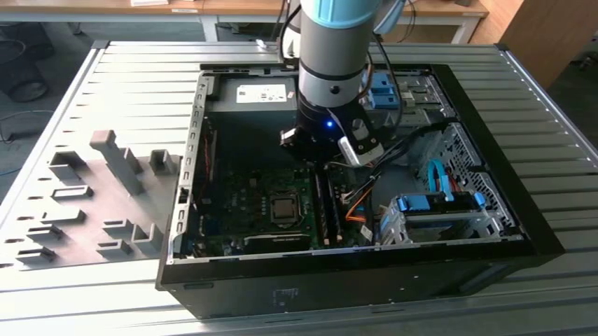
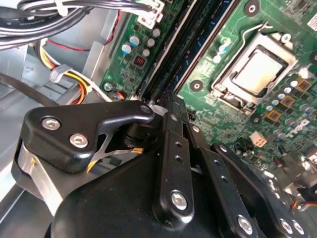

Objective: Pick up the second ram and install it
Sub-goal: 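Press down the second ram until it locks into place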

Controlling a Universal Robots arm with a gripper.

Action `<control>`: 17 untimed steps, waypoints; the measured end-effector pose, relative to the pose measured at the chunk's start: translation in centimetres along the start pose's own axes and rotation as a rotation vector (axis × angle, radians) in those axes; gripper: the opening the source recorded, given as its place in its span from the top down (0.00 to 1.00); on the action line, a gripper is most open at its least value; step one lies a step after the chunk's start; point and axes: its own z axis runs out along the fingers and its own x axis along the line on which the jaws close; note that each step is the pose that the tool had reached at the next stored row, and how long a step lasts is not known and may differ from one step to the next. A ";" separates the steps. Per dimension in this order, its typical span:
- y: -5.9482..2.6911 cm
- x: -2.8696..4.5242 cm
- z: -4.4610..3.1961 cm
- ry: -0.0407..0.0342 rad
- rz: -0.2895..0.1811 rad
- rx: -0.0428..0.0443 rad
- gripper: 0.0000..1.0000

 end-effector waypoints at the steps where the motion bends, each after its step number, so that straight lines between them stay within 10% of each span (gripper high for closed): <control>1: 0.04 0.02 0.07 0.0000 0.000 0.0021 0.89; 17: 0.31 0.02 0.14 -0.0014 0.000 0.0003 0.89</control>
